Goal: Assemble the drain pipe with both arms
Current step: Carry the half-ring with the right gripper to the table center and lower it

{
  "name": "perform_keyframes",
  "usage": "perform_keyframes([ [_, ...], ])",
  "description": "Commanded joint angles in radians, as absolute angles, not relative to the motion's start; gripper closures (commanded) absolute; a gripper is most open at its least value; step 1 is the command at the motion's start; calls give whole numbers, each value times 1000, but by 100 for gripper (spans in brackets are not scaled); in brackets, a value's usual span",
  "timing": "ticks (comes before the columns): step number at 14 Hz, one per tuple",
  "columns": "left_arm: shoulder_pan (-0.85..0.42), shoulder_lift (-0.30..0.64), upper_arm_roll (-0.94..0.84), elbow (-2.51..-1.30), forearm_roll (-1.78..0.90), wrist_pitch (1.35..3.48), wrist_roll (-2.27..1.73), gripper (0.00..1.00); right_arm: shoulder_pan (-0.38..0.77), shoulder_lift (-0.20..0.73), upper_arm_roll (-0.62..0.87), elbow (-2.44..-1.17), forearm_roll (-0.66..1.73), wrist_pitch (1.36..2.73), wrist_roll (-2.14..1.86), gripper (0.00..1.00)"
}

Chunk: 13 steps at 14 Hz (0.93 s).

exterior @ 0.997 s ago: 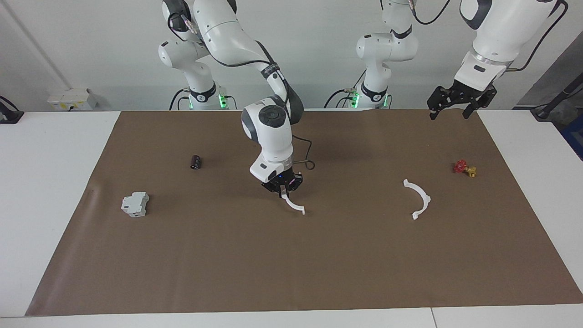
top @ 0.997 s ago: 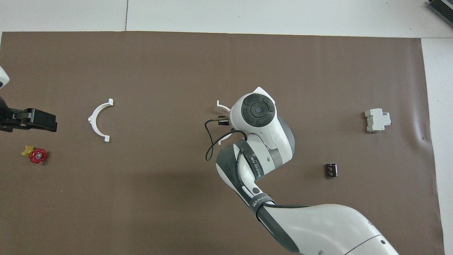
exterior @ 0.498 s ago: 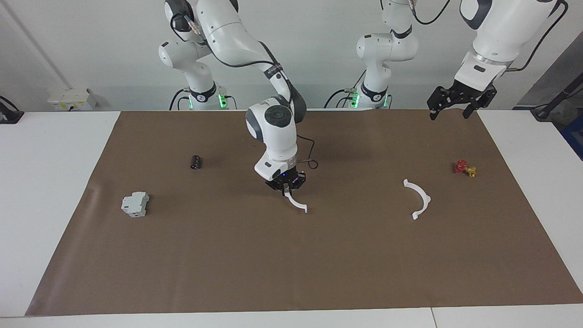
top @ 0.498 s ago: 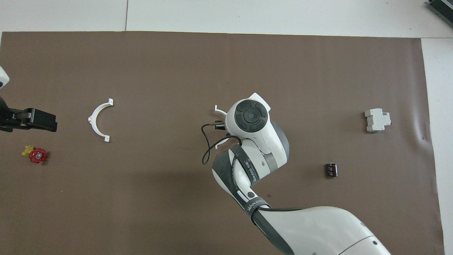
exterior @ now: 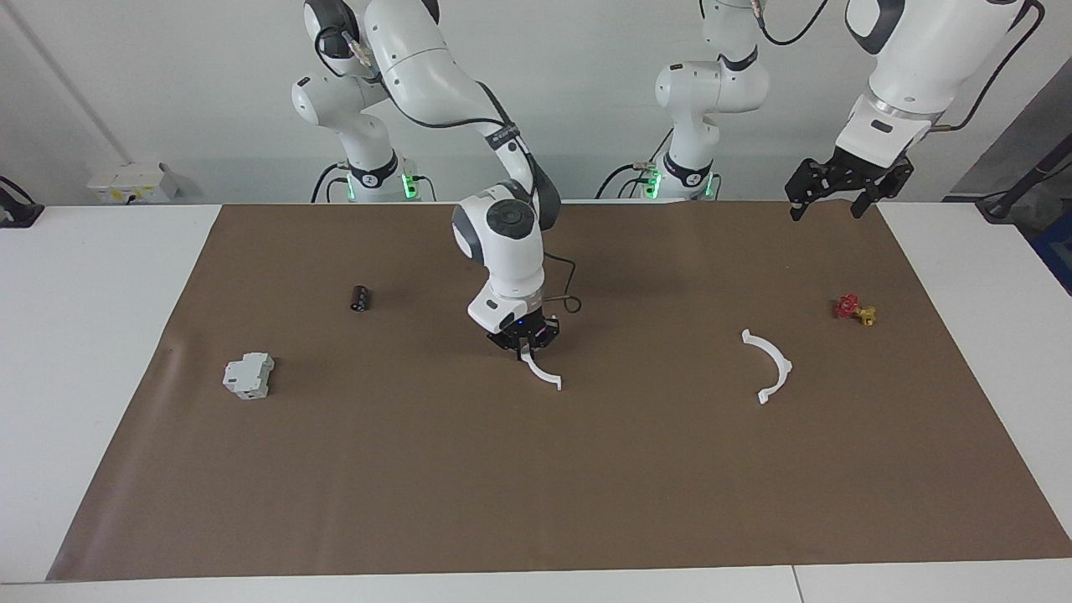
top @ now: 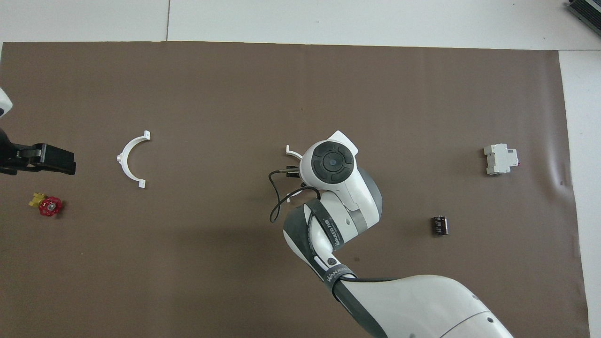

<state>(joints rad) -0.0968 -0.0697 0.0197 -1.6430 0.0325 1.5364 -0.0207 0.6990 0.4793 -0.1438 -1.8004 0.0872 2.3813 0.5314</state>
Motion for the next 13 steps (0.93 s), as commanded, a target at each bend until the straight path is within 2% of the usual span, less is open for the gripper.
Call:
perform_keyframes([
  [1,-94,-92,21,-1661,23,1536,-29,0,707,460,-144,-1832,64,2411,502,100],
  [7,-94,-92,20,-1661,23,1536,-31,0,713,460,-144,-1832,64,2410,485,100],
  [8,-94,-92,20,-1661,23,1539,-29,0,712,460,-144,-1832,64,2408,488,55],
  [9,-95,-92,20,-1661,23,1536,-29,0,713,459,-146,-1832,64,2407,494,1],
  [13,-92,-92,21,-1663,23,1534,-29,0,704,425,-149,-1799,67,2379,500,0],
])
